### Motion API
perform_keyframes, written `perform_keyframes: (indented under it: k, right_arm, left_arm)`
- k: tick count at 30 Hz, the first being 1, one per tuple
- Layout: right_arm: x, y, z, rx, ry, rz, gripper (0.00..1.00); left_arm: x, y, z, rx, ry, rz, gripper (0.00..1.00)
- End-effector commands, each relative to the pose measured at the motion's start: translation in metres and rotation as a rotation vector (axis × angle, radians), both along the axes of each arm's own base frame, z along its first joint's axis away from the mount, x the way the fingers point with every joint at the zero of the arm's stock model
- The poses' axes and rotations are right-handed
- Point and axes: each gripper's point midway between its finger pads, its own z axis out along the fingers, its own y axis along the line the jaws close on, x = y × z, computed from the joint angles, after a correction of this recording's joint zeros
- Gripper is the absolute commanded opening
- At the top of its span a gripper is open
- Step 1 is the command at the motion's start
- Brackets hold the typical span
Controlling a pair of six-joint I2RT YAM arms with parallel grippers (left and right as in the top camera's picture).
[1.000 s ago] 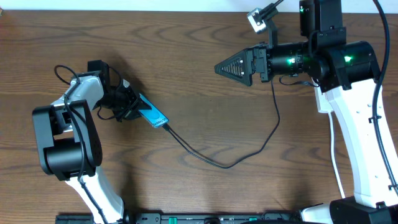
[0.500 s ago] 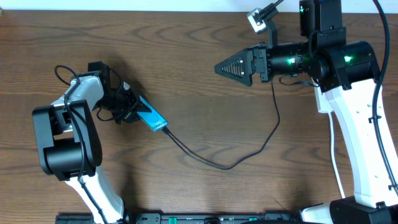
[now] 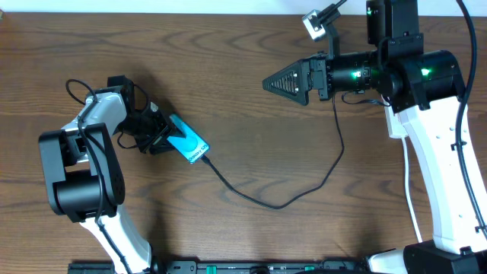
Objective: Plug charger to phone and switch on socket
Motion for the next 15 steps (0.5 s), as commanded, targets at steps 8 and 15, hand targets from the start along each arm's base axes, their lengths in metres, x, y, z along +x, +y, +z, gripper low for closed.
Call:
perform_keyframes:
  k: [8, 15]
  right_arm:
    - [-0.004, -0.003, 0.01, 0.01, -0.026, -0.002, 0.99]
    - [-0.003, -0.006, 0.003, -0.024, -0.033, -0.013, 0.99]
  left_arm:
    - [-0.003, 0.011, -0.006, 0.073, 0.011, -0.017, 0.48]
    - [0.013, 0.014, 0.009, 0.087, -0.066, -0.015, 0.55]
